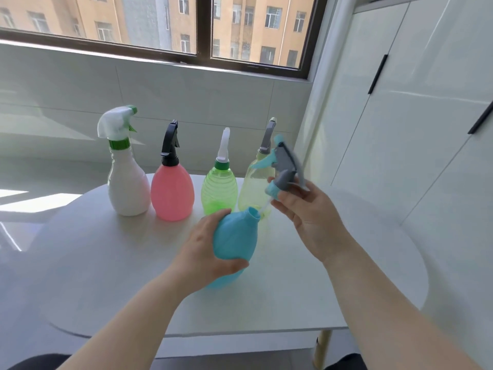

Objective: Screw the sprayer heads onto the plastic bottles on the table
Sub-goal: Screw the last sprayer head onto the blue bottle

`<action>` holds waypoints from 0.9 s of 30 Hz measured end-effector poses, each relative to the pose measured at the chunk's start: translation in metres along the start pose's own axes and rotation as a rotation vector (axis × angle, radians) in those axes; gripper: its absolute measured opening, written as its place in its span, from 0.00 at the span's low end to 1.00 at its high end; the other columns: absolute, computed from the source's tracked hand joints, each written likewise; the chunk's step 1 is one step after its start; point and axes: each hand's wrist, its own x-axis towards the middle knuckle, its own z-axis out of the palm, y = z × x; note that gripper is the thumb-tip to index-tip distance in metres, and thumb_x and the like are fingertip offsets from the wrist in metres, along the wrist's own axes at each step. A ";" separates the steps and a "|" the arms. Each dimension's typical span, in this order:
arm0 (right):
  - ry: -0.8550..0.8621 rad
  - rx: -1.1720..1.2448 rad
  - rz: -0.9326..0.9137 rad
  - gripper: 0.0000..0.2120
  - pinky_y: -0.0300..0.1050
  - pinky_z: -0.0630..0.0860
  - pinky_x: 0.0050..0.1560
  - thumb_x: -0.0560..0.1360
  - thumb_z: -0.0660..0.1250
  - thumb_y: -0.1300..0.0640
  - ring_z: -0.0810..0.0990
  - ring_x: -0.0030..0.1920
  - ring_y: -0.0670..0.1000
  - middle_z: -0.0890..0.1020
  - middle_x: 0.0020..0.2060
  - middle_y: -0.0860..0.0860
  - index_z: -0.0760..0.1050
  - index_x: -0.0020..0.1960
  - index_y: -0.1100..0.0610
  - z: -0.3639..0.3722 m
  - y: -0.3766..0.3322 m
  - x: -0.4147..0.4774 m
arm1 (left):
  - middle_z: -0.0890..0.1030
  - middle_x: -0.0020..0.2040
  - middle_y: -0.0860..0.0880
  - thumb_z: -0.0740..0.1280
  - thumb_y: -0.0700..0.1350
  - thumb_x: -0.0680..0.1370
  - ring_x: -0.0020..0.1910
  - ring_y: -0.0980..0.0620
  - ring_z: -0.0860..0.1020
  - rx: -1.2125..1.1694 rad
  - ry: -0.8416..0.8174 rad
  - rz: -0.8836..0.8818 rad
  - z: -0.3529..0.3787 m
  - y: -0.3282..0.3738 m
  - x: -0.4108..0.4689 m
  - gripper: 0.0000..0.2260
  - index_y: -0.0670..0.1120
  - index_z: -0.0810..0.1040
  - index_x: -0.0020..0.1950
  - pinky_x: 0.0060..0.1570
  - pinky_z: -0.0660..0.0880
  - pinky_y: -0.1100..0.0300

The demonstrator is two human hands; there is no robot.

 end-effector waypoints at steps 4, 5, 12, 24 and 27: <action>-0.116 -0.146 0.022 0.12 0.37 0.76 0.54 0.71 0.65 0.65 0.80 0.48 0.43 0.85 0.41 0.43 0.79 0.44 0.48 0.017 0.017 -0.003 | 0.66 0.56 0.56 0.77 0.47 0.59 0.56 0.55 0.66 -0.013 0.029 0.020 -0.001 -0.006 -0.003 0.39 0.55 0.62 0.66 0.60 0.64 0.59; -0.116 -0.152 0.031 0.12 0.36 0.76 0.54 0.71 0.65 0.65 0.80 0.49 0.43 0.84 0.41 0.43 0.79 0.44 0.48 0.020 0.020 -0.004 | 0.66 0.56 0.56 0.77 0.47 0.59 0.56 0.56 0.65 -0.021 0.036 0.022 -0.001 -0.008 -0.005 0.39 0.55 0.62 0.66 0.59 0.64 0.60; -0.208 -0.229 0.036 0.13 0.34 0.76 0.53 0.71 0.65 0.66 0.80 0.49 0.44 0.82 0.47 0.51 0.78 0.45 0.48 0.036 0.024 -0.002 | 0.63 0.50 0.70 0.77 0.46 0.58 0.53 0.58 0.67 -0.120 0.089 -0.013 -0.008 -0.019 -0.012 0.35 0.68 0.60 0.53 0.53 0.64 0.62; -0.122 -0.406 -0.079 0.15 0.34 0.73 0.48 0.65 0.71 0.66 0.77 0.42 0.45 0.76 0.37 0.46 0.68 0.37 0.50 0.065 0.035 -0.004 | 0.69 0.51 0.66 0.76 0.45 0.60 0.50 0.61 0.71 -0.278 0.123 -0.069 -0.003 -0.025 -0.019 0.34 0.68 0.61 0.54 0.45 0.69 0.65; -0.011 -0.447 -0.092 0.20 0.28 0.70 0.42 0.64 0.73 0.63 0.73 0.39 0.40 0.72 0.36 0.44 0.63 0.36 0.49 0.072 0.042 -0.005 | 0.71 0.55 0.62 0.76 0.45 0.60 0.52 0.60 0.70 -0.283 0.143 -0.075 -0.001 -0.025 -0.019 0.35 0.65 0.62 0.59 0.48 0.68 0.63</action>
